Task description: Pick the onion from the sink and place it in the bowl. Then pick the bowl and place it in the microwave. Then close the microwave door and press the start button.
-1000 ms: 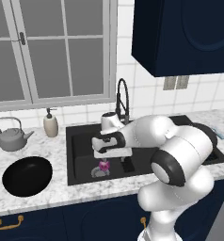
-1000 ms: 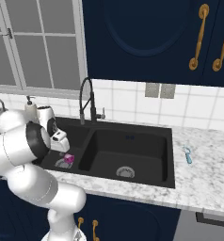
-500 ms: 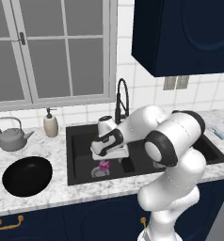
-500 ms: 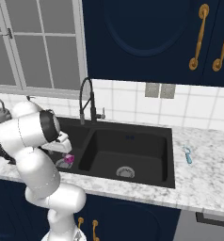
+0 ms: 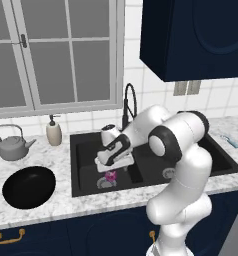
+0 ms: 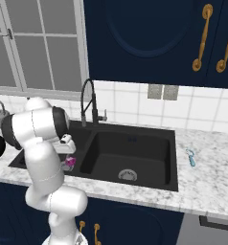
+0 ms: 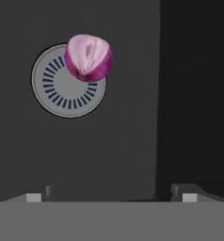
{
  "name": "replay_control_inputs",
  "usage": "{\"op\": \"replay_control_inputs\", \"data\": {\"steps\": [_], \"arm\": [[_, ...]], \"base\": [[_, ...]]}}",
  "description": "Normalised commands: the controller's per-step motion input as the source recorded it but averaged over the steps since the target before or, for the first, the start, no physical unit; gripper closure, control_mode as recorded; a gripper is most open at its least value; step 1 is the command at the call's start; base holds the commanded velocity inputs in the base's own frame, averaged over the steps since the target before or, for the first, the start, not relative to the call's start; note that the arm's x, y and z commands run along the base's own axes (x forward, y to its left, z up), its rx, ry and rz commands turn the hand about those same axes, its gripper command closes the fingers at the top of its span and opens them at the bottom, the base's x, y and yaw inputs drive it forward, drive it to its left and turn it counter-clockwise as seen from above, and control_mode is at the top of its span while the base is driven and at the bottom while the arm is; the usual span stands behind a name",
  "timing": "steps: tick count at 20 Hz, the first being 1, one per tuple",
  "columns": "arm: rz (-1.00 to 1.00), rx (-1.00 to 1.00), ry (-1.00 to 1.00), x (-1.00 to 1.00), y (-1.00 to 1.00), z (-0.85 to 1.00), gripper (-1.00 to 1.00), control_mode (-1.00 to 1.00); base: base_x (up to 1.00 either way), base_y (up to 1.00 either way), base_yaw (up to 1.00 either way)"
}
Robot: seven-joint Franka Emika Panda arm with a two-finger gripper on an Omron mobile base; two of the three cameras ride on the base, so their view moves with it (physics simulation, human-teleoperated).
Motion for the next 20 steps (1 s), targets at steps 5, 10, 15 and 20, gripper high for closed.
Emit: {"op": "replay_control_inputs", "data": {"steps": [5,10,15,20], "arm": [[0.06,-0.06,0.03,0.22,0.11,-0.22,-1.00,-1.00],[0.15,-0.09,0.00,0.19,0.09,-0.38,-1.00,-1.00],[0.16,-0.19,-0.02,0.13,0.00,-0.19,-1.00,-1.00],[0.15,-0.12,-0.01,0.32,0.00,-0.24,-1.00,-1.00]], "base": [[0.00,0.00,0.00],[0.00,0.00,0.00],[0.00,0.00,0.00],[0.00,0.00,0.00]]}}
